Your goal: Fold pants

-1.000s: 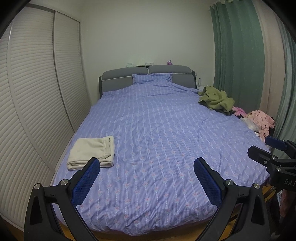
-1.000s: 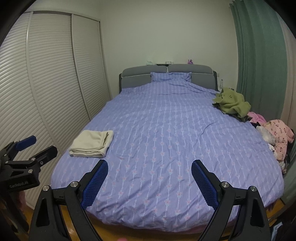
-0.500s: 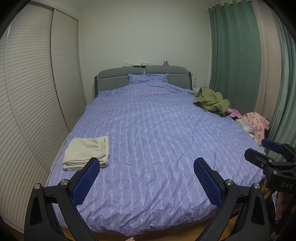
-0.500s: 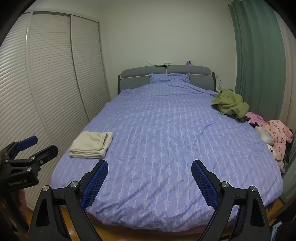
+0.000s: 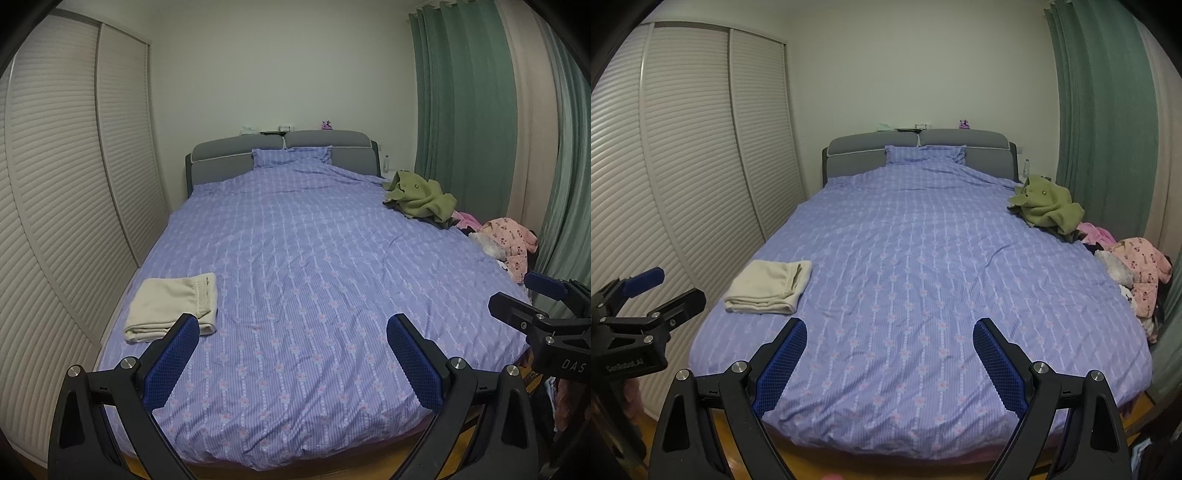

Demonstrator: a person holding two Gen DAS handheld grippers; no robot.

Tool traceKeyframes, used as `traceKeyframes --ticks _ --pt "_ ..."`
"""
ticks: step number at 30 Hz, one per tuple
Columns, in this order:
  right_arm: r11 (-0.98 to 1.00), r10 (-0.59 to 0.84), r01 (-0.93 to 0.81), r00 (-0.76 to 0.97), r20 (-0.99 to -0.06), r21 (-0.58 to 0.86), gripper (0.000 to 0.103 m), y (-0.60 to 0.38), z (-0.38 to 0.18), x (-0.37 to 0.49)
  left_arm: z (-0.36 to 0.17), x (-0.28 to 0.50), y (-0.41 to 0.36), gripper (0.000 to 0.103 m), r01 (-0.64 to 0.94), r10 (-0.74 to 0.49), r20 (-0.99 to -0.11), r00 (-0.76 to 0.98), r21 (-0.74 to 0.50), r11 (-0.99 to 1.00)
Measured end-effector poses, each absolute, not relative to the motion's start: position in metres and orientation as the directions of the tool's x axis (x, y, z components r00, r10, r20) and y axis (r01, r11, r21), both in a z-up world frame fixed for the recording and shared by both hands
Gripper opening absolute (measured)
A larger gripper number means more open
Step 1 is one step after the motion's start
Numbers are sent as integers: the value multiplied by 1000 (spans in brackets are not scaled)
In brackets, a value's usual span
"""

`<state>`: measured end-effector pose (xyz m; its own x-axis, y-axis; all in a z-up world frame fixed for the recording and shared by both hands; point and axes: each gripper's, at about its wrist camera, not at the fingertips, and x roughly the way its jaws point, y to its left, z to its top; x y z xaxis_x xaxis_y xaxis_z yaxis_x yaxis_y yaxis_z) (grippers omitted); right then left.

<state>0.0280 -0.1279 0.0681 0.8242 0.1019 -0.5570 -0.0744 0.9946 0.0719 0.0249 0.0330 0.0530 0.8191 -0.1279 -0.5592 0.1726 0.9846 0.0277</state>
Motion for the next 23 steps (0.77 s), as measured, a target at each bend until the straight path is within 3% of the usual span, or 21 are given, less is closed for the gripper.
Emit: traceKeyframes --ticks 23 --pt "995 100 -66 829 -551 81 92 -135 68 26 53 24 24 103 163 -115 -549 828 39 986"
